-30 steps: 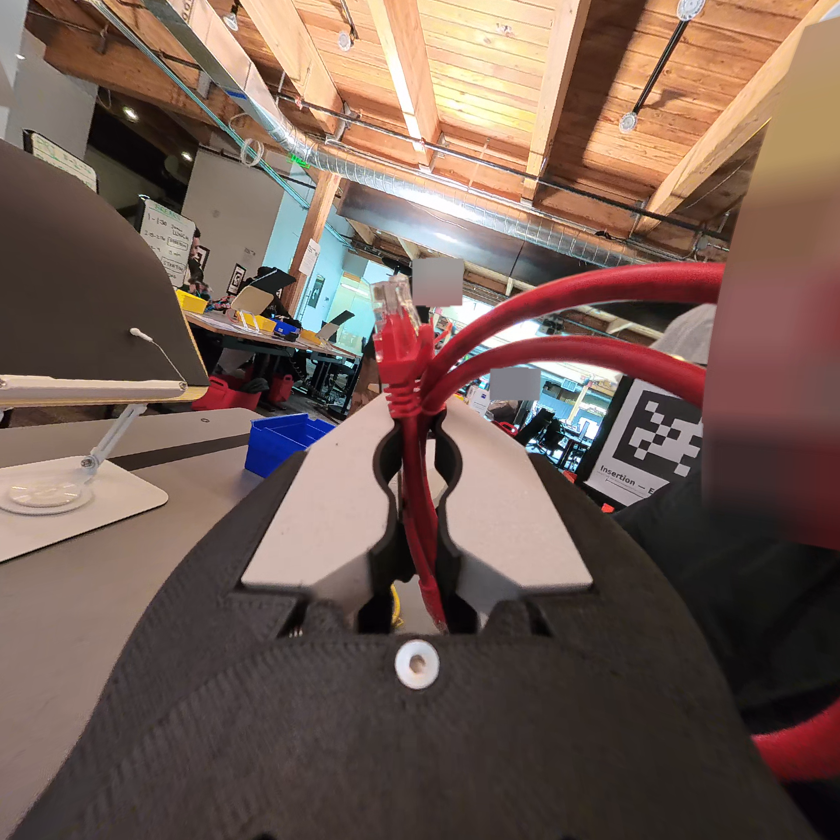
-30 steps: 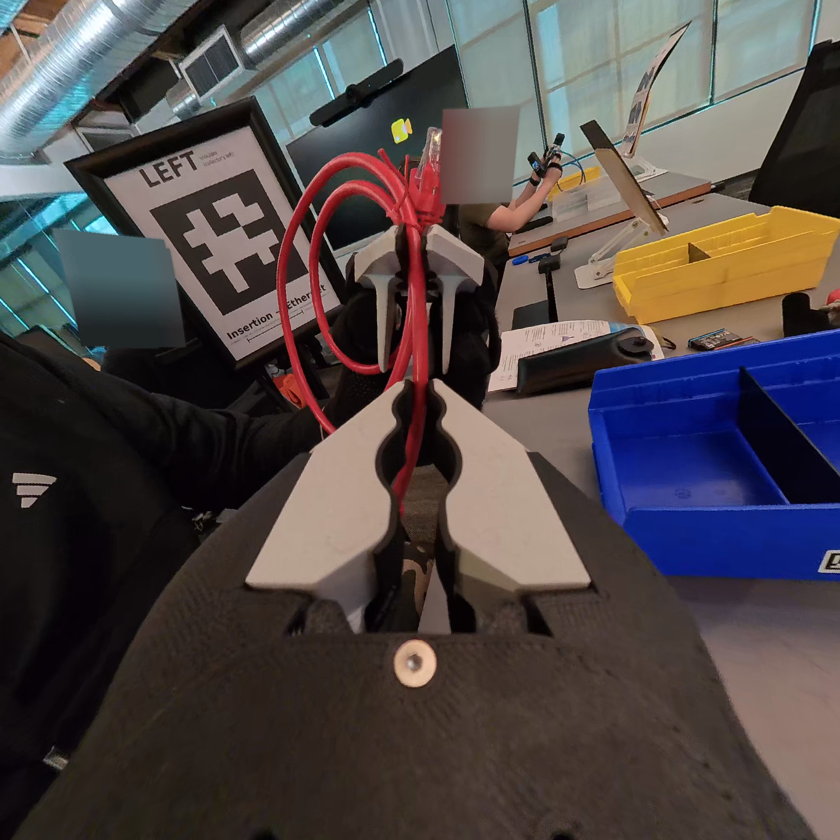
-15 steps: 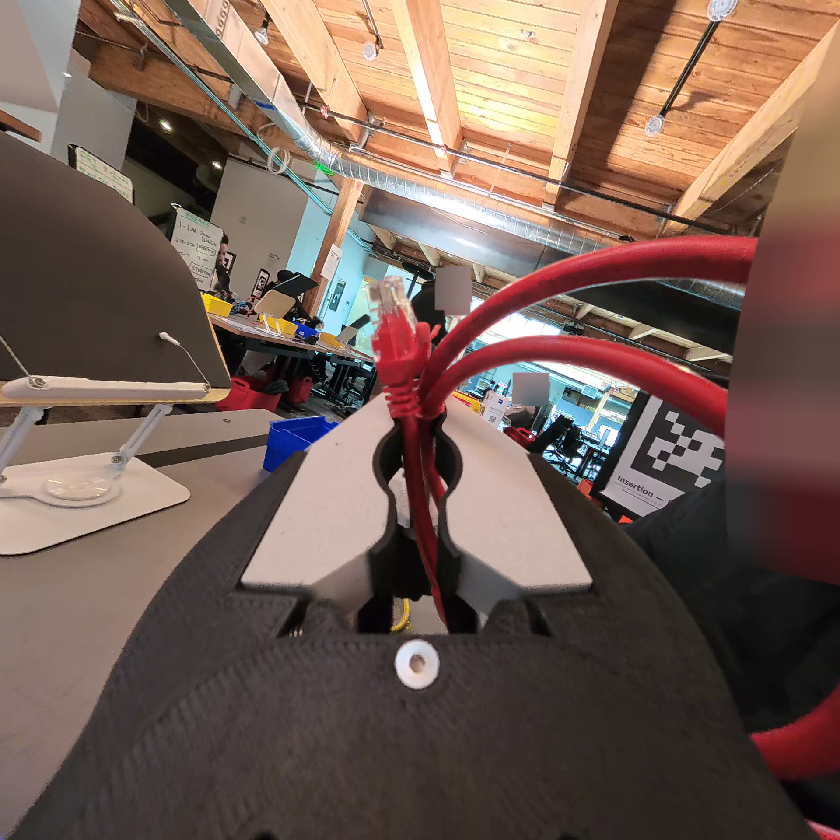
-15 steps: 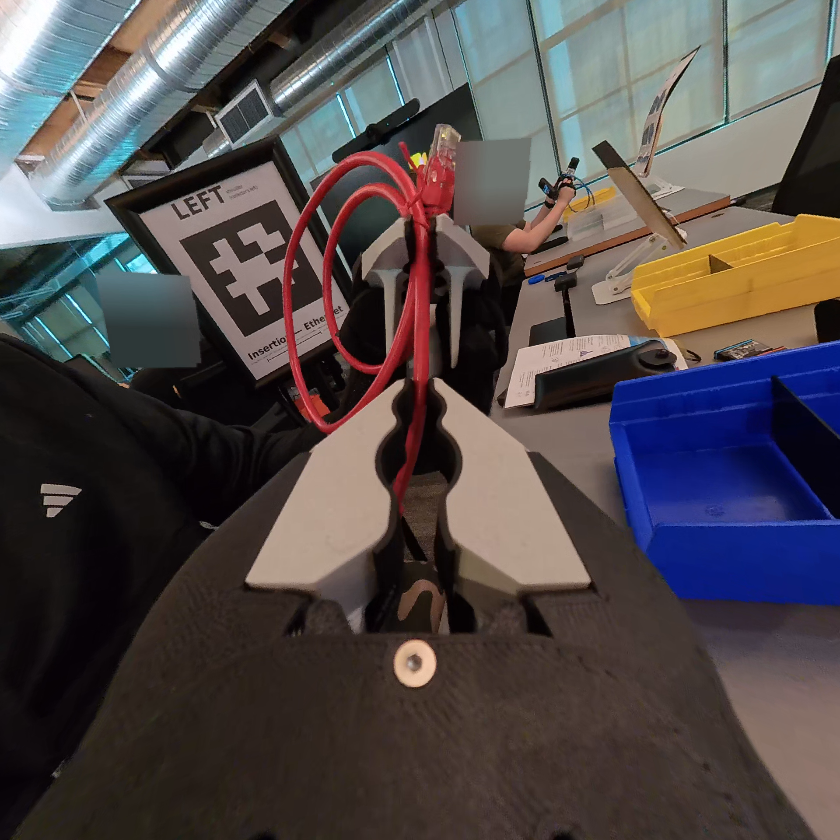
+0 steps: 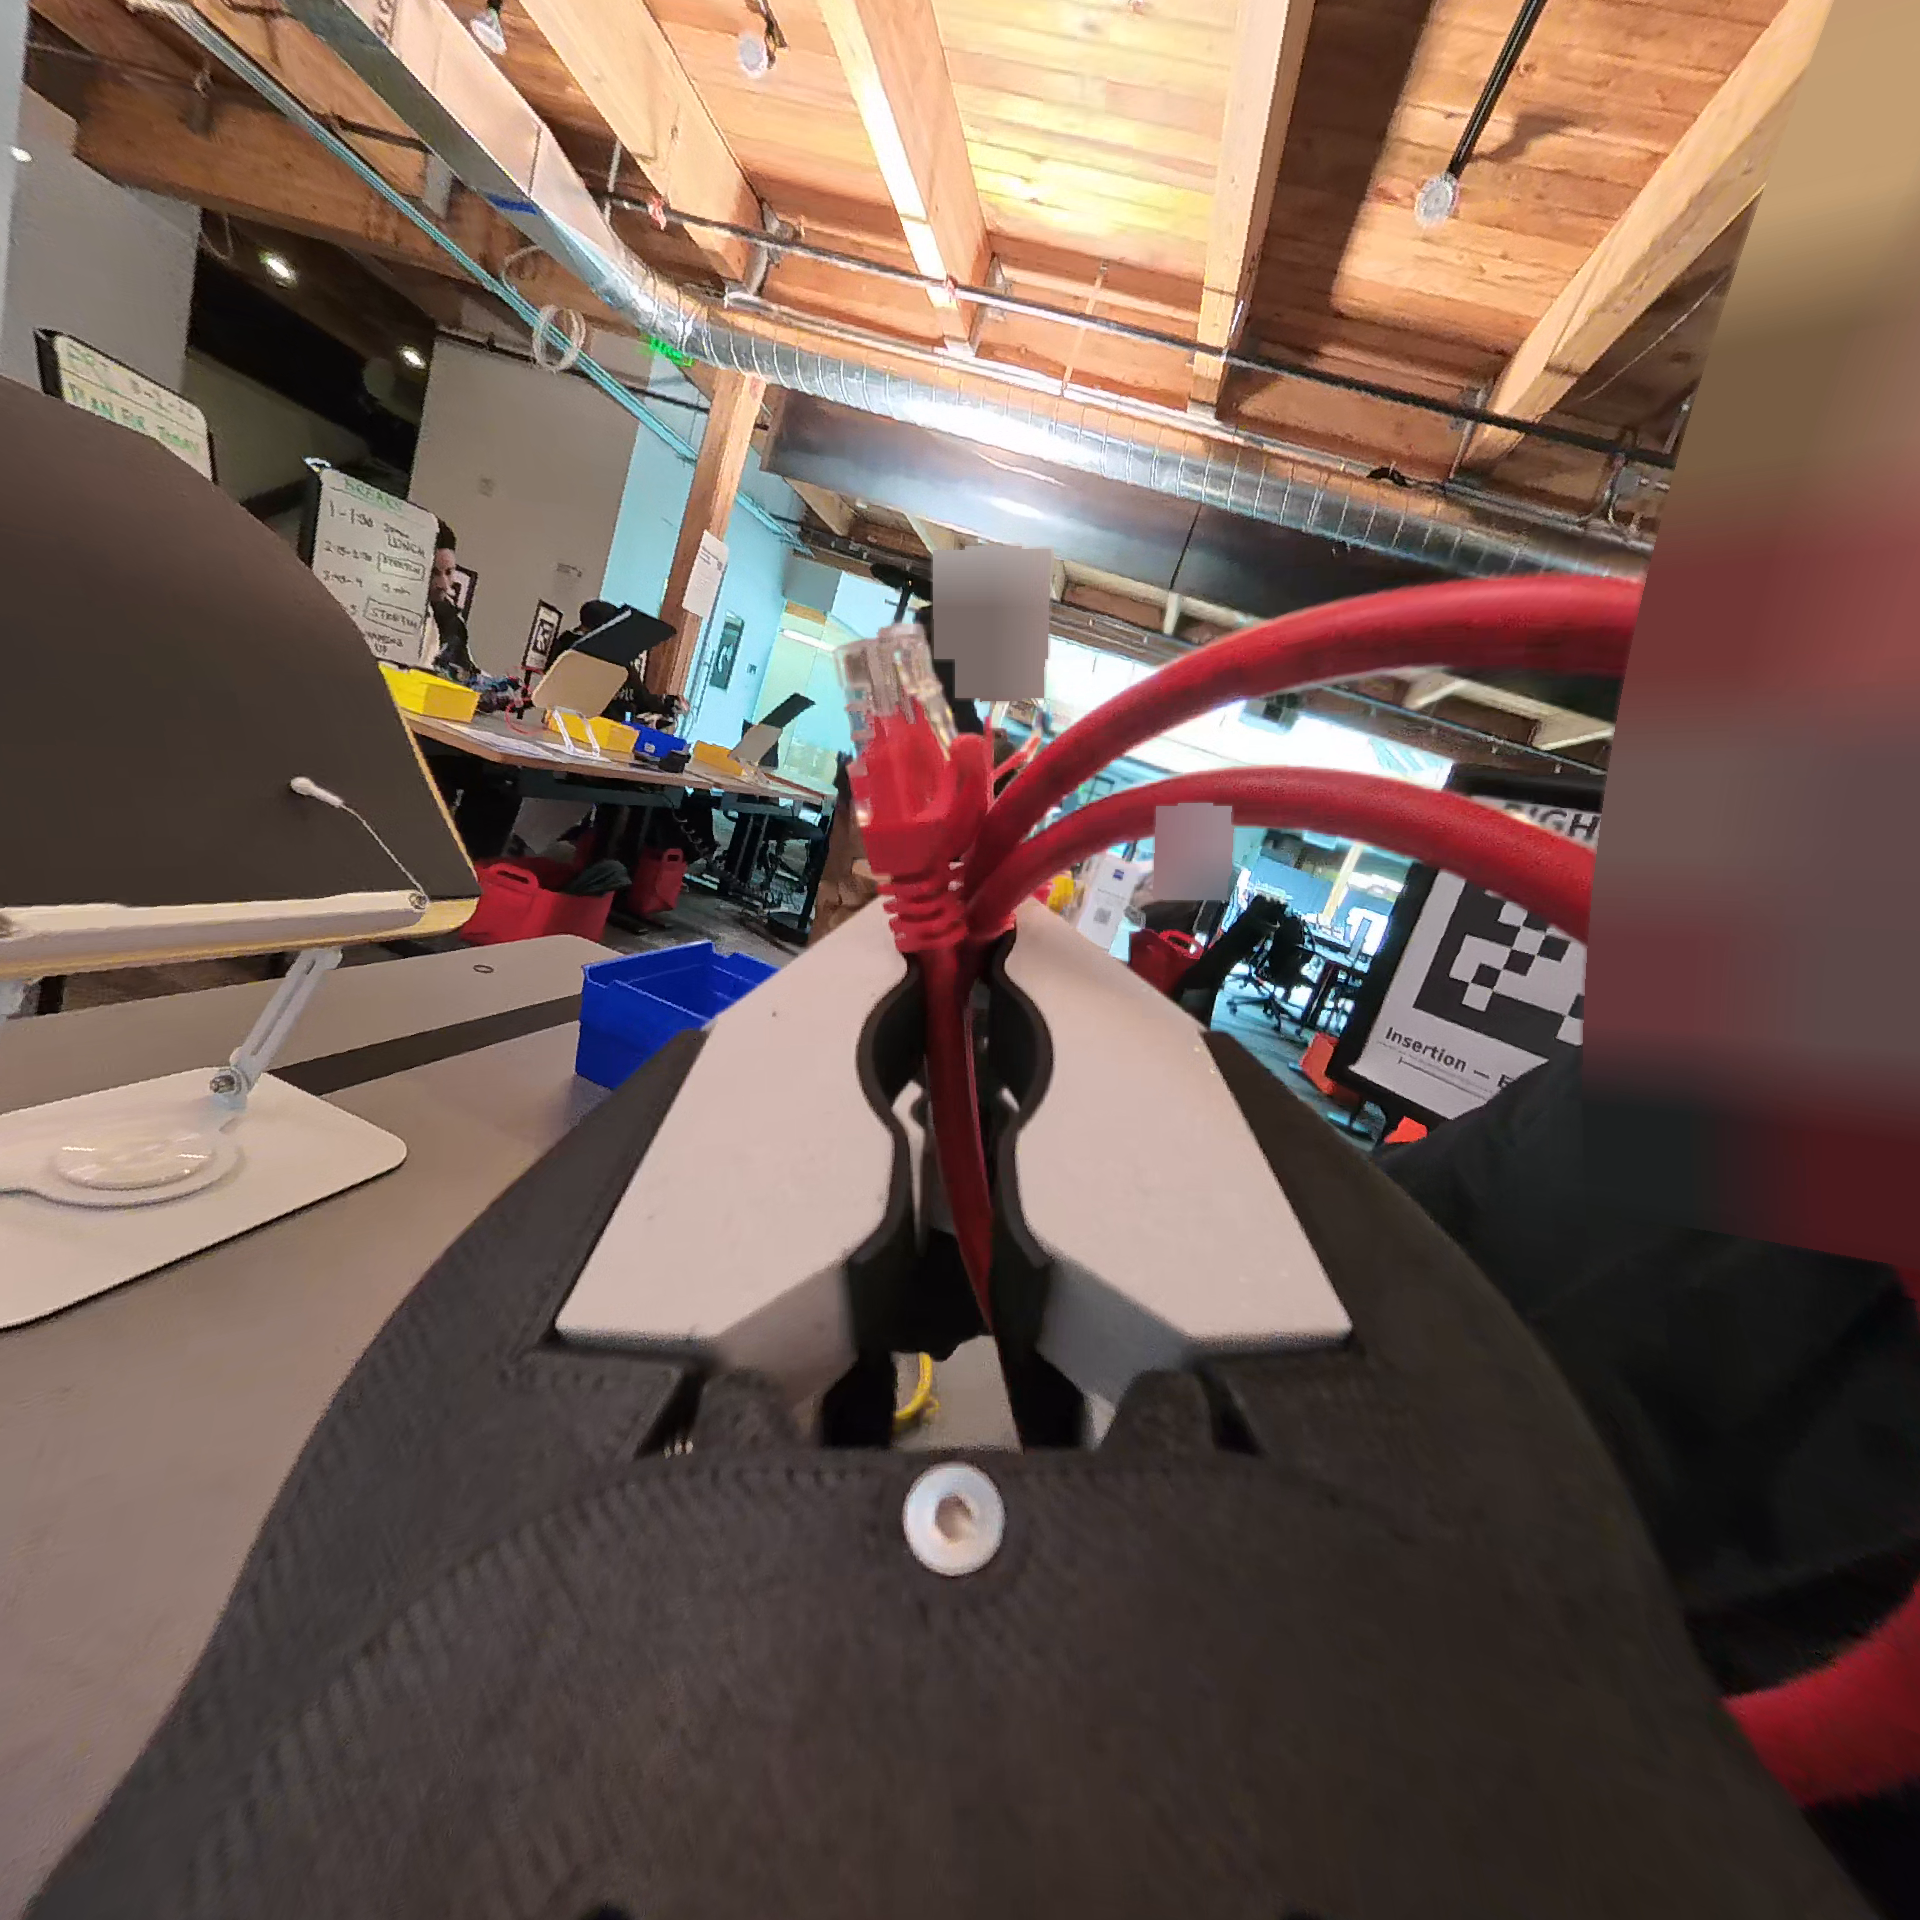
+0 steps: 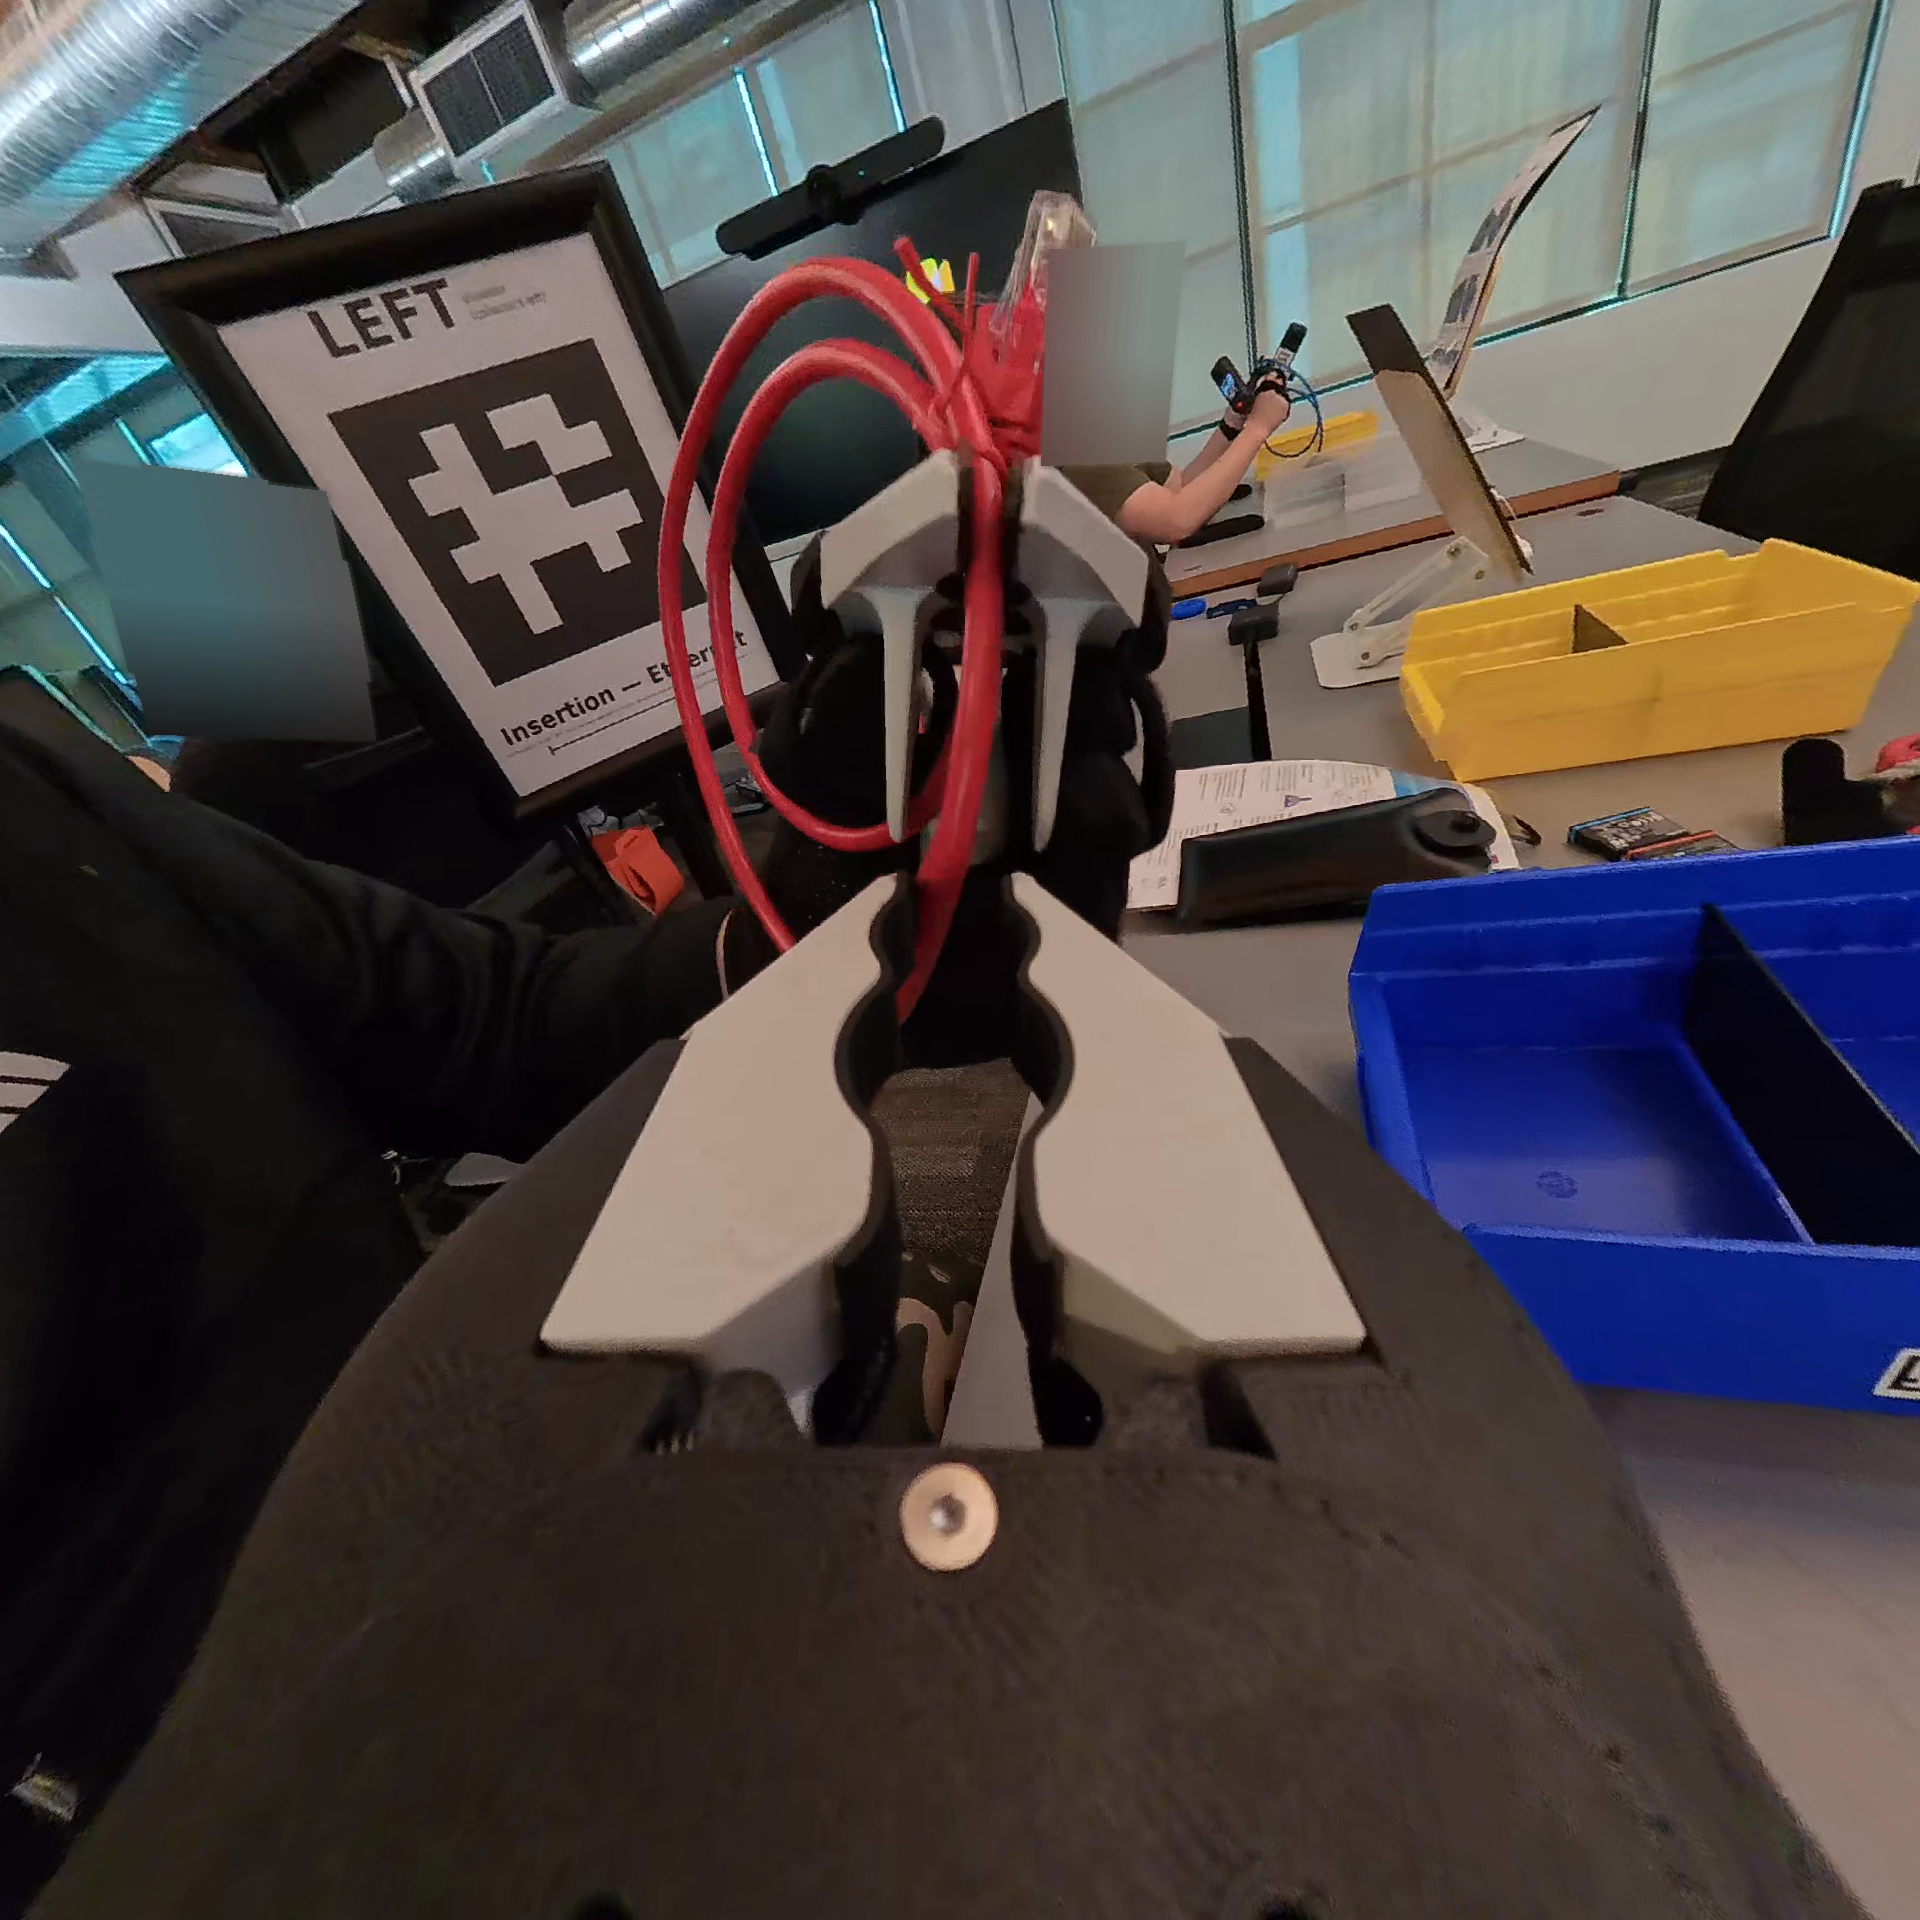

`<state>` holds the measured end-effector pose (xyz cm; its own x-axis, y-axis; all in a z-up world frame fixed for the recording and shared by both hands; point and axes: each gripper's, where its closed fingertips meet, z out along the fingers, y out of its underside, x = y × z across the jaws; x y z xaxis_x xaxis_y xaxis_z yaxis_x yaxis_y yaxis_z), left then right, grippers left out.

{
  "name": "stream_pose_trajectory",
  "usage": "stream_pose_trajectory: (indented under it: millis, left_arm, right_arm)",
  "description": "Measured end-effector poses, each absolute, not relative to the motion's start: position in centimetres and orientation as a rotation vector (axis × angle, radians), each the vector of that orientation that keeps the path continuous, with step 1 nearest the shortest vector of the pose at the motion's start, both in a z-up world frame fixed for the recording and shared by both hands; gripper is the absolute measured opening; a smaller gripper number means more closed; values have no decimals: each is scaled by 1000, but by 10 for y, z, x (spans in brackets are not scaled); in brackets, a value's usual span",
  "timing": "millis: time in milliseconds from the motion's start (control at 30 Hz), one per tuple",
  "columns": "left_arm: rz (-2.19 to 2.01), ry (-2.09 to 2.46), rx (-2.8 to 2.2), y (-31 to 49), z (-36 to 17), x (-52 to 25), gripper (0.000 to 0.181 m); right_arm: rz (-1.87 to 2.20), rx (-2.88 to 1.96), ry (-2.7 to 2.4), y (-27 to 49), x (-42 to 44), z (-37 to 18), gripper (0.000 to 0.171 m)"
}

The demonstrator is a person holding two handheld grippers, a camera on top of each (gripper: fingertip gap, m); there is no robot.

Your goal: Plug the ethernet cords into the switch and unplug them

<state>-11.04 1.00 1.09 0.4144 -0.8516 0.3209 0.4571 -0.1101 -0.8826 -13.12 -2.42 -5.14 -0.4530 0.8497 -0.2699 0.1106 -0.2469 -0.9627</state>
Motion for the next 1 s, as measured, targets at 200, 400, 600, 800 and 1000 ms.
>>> stream_pose_trajectory:
  millis: [200, 400, 600, 800, 1000]
  left_arm:
    - [-1166, 424, -1247, 11, 7, -104, 2]
    - [-1121, 404, -1253, 9, 14, -111, 0]
    - [-1127, 389, -1264, 7, 19, -114, 0]
    - [-1134, 385, -1254, 3, 26, -116, 0]
    - [-1148, 373, -1240, 0, 33, -117, 0]
  right_arm:
    - [1686, -1245, -1497, -21, -130, -57, 5]
    - [1700, -1192, -1504, -24, -125, -50, 5]
    - [1750, -1184, -1487, -28, -124, -46, 6]
    - [1787, -1164, -1470, -27, -121, -39, 6]
    - [1779, -1133, -1473, -29, -116, -31, 6]
